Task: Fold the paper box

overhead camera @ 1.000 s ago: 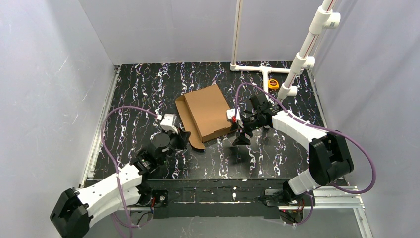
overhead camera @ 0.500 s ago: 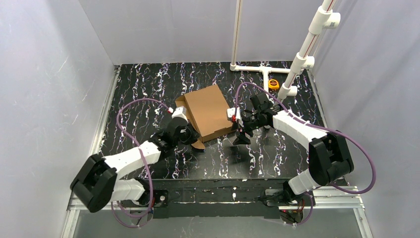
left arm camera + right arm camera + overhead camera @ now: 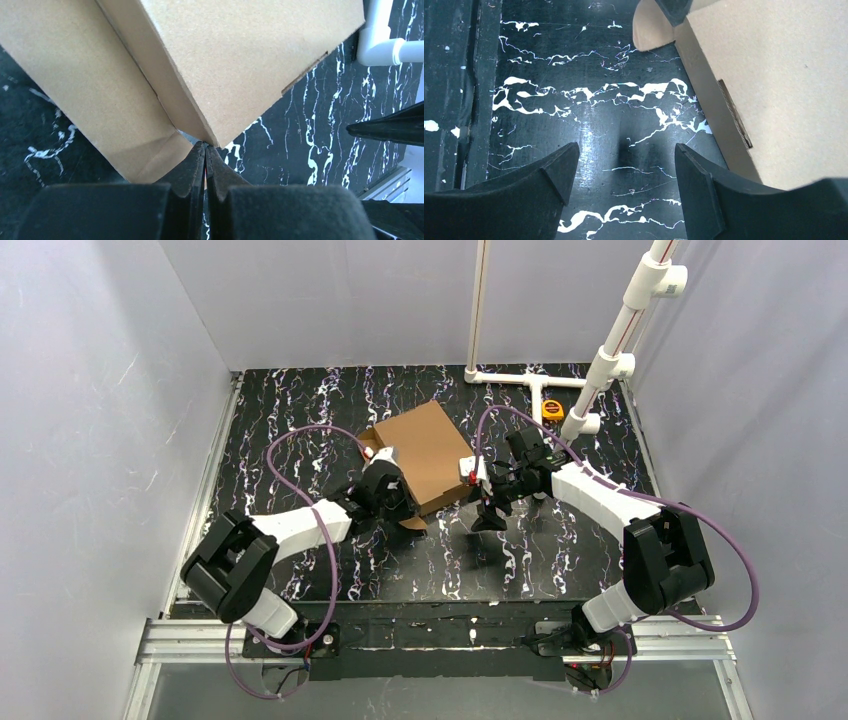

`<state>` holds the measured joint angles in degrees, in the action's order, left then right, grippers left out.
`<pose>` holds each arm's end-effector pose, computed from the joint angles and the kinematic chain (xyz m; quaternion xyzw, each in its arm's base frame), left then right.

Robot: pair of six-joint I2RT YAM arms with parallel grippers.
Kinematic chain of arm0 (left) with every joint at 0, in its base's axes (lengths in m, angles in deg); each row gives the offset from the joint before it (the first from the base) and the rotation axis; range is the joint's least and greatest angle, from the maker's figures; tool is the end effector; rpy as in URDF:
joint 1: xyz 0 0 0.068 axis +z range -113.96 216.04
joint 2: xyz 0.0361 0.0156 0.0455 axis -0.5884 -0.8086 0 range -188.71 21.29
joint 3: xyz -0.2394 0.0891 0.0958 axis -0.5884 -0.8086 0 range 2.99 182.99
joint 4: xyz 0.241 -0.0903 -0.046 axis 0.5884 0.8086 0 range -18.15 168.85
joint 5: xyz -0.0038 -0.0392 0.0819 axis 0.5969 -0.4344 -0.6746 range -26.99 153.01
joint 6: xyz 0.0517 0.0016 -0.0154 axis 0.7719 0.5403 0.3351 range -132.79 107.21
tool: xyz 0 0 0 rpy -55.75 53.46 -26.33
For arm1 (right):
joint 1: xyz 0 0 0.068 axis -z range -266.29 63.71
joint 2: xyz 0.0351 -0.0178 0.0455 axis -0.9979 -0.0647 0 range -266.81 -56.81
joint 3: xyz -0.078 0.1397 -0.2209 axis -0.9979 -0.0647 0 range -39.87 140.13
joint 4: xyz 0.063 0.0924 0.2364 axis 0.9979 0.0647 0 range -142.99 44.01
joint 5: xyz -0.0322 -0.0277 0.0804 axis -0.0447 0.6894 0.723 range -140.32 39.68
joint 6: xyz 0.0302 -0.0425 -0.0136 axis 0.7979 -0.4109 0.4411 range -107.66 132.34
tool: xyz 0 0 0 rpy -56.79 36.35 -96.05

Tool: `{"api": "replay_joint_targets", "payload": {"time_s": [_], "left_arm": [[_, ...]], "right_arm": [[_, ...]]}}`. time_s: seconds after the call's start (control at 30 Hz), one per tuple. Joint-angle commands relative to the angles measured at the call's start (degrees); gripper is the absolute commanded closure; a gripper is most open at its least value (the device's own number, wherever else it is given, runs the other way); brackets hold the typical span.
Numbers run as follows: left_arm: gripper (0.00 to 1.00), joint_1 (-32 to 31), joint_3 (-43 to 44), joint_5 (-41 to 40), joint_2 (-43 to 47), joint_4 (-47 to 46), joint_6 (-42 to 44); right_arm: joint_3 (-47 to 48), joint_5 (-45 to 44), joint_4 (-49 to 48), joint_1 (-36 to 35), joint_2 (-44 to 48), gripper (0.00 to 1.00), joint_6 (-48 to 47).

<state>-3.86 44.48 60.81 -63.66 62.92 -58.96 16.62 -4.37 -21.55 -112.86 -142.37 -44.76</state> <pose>0.2356 -0.1954 0.1894 -0.0573 0.8831 -0.3052 0.3517 0.2493 0.1533 0.2241 -0.6679 0.5971 0.3024 0.3255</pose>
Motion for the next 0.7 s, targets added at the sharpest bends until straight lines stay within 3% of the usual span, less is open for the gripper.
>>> {"api": "replay_joint_targets", "payload": {"time_s": [0.0,0.13,0.2,0.27,0.3,0.33,0.37,0.47,0.57,0.67], "left_arm": [[1.00,0.25,3.88,2.04,0.21,0.32,4.07],[1.00,0.47,0.98,1.24,7.32,0.32,11.19],[0.91,0.74,-2.33,0.60,13.69,0.12,15.50],[0.59,1.33,-6.56,1.88,18.82,-1.92,20.19],[0.35,1.66,-9.09,3.98,20.73,-4.15,21.80],[0.18,2.12,-11.88,6.58,22.39,-7.03,22.92],[0.05,2.50,-14.25,7.82,23.44,-9.55,23.78],[0.02,2.55,-19.22,12.02,24.50,-17.14,28.77],[0.02,1.53,-26.18,14.64,25.30,-31.32,36.91],[0.08,-1.24,-28.80,14.01,26.40,-34.70,49.20]], "right_arm": [[1.77,0.58,-0.47,0.78,0.16,0.22,0.37],[1.68,1.02,-0.04,1.25,0.39,0.22,-0.09],[1.76,1.27,0.25,1.28,0.27,0.22,-0.56],[1.76,1.49,0.58,1.26,0.11,0.22,-0.85],[1.83,1.58,0.72,1.25,0.04,0.22,-0.98],[1.91,1.67,0.80,1.30,0.00,0.22,-1.07],[1.90,1.68,0.89,1.27,-0.08,0.22,-1.12],[1.96,1.77,0.99,1.33,-0.23,0.22,-1.17],[1.96,1.77,1.00,1.30,-0.22,0.22,-1.15],[1.91,1.70,0.99,1.41,-0.42,0.22,-1.17]]}}
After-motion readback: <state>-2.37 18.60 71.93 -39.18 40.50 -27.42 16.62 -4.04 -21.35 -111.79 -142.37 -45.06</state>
